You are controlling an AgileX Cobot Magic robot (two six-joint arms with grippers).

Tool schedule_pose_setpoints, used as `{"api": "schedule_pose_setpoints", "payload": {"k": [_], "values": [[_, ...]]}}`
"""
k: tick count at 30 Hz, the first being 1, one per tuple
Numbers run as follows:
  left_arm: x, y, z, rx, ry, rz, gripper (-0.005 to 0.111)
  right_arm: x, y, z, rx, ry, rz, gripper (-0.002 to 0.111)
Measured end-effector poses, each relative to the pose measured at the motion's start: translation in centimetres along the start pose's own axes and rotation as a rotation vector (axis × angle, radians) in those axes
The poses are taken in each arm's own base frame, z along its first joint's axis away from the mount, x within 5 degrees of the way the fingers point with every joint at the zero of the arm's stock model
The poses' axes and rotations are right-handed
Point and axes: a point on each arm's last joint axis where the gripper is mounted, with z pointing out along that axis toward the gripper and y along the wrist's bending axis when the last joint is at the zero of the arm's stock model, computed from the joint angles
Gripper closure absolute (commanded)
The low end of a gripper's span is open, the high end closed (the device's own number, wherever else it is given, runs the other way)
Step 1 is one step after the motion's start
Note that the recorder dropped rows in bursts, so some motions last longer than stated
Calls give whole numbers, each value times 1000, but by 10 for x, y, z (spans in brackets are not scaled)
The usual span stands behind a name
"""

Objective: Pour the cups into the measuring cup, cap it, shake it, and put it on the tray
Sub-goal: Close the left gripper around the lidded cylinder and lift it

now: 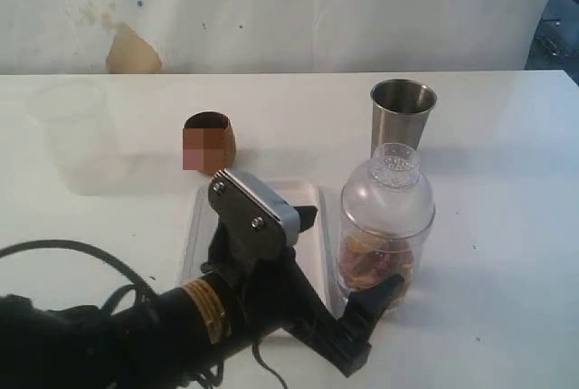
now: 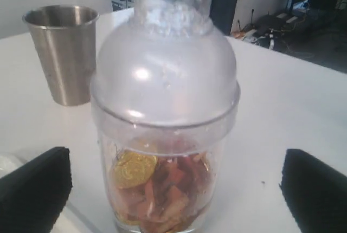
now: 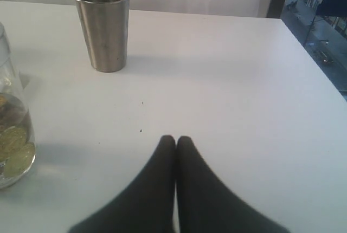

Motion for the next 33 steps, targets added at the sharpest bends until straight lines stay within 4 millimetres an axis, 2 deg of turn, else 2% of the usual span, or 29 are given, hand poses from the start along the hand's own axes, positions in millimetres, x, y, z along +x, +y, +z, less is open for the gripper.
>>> {"api": "schedule_pose_setpoints", "payload": {"k": [4,10,14,20,21,22,23,24,26,31,33], "values": [[15,0,16,-4,17,5,2,0,0,0,0,0,0,108],[25,4,46,-23,13,-3,2,0,0,0,0,0,0,108],[26,7,73,-39,-15,-5,2,0,0,0,0,0,0,108],[23,5,99,-37,-56,17,2,0,0,0,0,0,3,108],[24,5,101,-39,-57,18,5,0,0,0,0,0,10,108],[23,5,103,-38,-57,20,14,0,0,0,0,0,11,108],[22,5,104,-41,-58,21,31,0,0,0,0,0,11,108],[20,4,106,-41,-67,18,52,0,0,0,0,0,11,108],[17,4,109,-41,-62,17,107,0,0,0,0,0,11,108],[6,-1,105,9,-34,56,107,0,0,0,0,0,11,108],[-9,-4,99,32,-46,58,107,0,0,0,0,0,11,108]]}}
